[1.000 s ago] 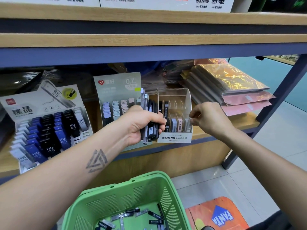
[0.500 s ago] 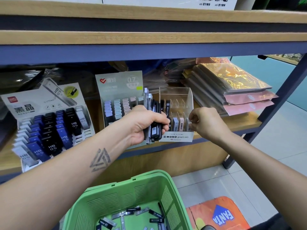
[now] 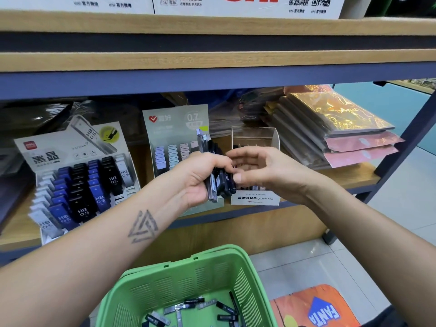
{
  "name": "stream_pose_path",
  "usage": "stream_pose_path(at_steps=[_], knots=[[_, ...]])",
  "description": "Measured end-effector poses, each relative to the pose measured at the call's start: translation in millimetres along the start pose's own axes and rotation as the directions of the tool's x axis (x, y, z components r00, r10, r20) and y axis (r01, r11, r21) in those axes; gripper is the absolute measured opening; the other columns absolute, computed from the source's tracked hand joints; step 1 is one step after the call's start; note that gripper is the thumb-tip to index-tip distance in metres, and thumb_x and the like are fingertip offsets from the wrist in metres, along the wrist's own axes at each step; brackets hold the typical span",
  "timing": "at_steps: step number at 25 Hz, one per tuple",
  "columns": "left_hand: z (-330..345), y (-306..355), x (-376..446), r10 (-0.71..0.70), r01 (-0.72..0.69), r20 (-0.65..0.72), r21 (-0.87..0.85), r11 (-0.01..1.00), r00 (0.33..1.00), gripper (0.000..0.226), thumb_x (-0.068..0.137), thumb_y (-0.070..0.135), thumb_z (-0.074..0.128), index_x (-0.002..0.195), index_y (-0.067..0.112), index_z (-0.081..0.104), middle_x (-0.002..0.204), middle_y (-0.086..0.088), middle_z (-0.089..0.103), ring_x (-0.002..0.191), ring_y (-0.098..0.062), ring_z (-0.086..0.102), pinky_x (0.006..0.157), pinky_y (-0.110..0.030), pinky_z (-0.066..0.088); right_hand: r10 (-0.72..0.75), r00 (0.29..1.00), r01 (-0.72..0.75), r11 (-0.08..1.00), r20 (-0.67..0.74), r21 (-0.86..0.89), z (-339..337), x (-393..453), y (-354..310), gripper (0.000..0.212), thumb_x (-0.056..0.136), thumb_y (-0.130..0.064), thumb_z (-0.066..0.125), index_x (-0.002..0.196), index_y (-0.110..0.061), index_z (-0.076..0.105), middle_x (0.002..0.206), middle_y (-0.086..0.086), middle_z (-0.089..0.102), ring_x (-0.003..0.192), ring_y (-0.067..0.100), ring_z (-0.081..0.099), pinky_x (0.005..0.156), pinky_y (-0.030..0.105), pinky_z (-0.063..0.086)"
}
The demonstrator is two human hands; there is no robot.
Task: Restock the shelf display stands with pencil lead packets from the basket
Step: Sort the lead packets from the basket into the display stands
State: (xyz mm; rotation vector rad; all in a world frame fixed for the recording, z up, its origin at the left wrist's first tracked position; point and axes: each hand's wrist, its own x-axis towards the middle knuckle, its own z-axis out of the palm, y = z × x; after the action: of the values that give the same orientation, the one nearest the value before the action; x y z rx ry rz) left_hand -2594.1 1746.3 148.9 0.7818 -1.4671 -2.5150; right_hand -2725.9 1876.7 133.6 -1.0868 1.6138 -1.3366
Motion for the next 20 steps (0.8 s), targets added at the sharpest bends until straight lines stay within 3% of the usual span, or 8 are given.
stream_pose_path(at_steps=[4,9,14,20], knots=[[-2,3,-1,-0.007,0.007,-0.021,-0.019,1.000,1.000,0.022,0.088,-0.017,0.047,0.105,-0.019,0.061,0.098,-0.033,0.070,0.072,-0.034,0.075,0.059,-0.039,0.063,-0.041,0.999,0.040,0.993,-0.002,-0.109,3,-1,-1,0.073,0.073,0.005,0.083,0.138,-0.015,0.057,0.122,0.003,0.072,0.115,0.016,0.067,0.088,0.027,0.057],[-2,6,-3,0.027,-0.027,-0.024,-0.016,1.000,0.999,0.029,0.087,-0.015,0.050,0.114,-0.019,0.059,0.103,-0.033,0.070,0.083,-0.037,0.075,0.066,-0.043,0.063,-0.040,0.999,0.039,0.998,-0.033,-0.053,-5,-1,-6,0.069,0.074,0.012,0.080,0.136,-0.012,0.060,0.120,0.009,0.073,0.106,0.023,0.073,0.093,0.036,0.058],[-2,3,-1,0.082,-0.079,-0.092,0.037,0.996,0.992,0.036,0.082,-0.020,0.053,0.118,-0.019,0.057,0.099,-0.036,0.069,0.085,-0.043,0.073,0.065,-0.050,0.062,-0.086,0.996,0.081,0.990,-0.035,-0.119,6,4,-4,0.062,0.076,0.015,0.077,0.130,-0.015,0.064,0.111,0.004,0.076,0.097,0.019,0.075,0.086,0.029,0.059],[-3,8,3,0.171,-0.171,-0.165,0.017,0.985,0.971,0.038,0.079,-0.019,0.059,0.117,-0.018,0.055,0.099,-0.032,0.067,0.086,-0.045,0.071,0.068,-0.054,0.061,-0.184,0.941,0.210,0.976,-0.285,0.062,5,12,-6,0.035,0.081,0.007,0.076,0.112,-0.008,0.071,0.094,0.006,0.078,0.090,0.024,0.075,0.077,0.032,0.059]])
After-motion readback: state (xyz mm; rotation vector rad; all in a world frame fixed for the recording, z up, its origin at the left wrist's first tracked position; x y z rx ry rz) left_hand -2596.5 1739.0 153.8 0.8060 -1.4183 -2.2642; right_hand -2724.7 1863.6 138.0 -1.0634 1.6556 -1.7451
